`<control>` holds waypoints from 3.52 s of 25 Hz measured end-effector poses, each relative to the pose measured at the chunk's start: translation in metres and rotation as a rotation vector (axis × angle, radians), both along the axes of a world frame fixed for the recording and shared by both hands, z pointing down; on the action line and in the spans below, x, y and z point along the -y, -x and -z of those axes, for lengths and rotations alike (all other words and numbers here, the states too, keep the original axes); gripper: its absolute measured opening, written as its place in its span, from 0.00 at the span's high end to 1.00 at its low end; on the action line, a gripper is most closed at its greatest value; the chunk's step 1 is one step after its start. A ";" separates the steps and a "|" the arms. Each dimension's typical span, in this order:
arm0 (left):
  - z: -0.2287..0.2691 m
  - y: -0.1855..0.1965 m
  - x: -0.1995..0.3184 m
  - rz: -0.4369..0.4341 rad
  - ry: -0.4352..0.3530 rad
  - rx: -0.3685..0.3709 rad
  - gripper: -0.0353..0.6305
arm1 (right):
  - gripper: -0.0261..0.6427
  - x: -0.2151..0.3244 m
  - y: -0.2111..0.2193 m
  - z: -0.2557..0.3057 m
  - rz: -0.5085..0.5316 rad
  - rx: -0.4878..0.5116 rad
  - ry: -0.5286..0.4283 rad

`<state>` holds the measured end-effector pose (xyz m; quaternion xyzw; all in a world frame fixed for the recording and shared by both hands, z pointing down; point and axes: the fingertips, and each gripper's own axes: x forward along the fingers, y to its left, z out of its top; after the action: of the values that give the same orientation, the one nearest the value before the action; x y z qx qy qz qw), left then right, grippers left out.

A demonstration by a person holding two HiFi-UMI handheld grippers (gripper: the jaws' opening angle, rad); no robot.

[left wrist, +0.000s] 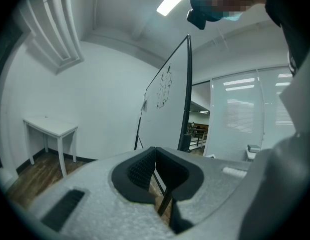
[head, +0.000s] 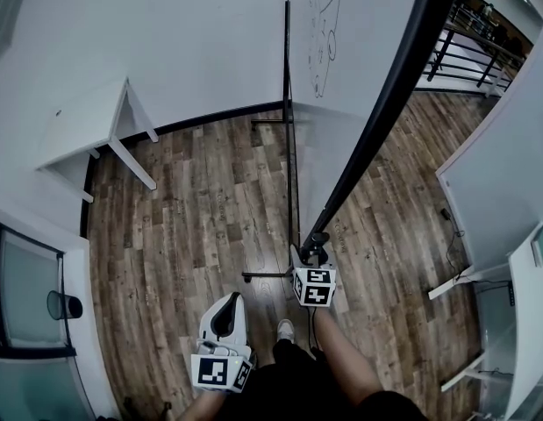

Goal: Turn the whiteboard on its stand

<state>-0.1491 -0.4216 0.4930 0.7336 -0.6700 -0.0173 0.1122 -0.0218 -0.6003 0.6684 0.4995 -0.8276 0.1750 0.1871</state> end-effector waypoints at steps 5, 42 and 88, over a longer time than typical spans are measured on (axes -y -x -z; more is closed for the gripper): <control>-0.001 0.004 0.001 0.004 0.000 -0.006 0.92 | 0.61 0.008 0.001 -0.010 -0.012 -0.015 0.011; 0.017 0.014 -0.053 -0.073 -0.030 -0.016 0.92 | 0.71 -0.015 0.003 -0.013 -0.035 -0.080 -0.036; 0.020 0.037 -0.184 -0.250 -0.072 0.009 0.92 | 0.71 -0.124 -0.013 -0.017 -0.049 -0.047 -0.082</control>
<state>-0.1864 -0.2376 0.4729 0.8151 -0.5728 -0.0240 0.0839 -0.0093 -0.4760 0.6858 0.5309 -0.8168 0.1339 0.1816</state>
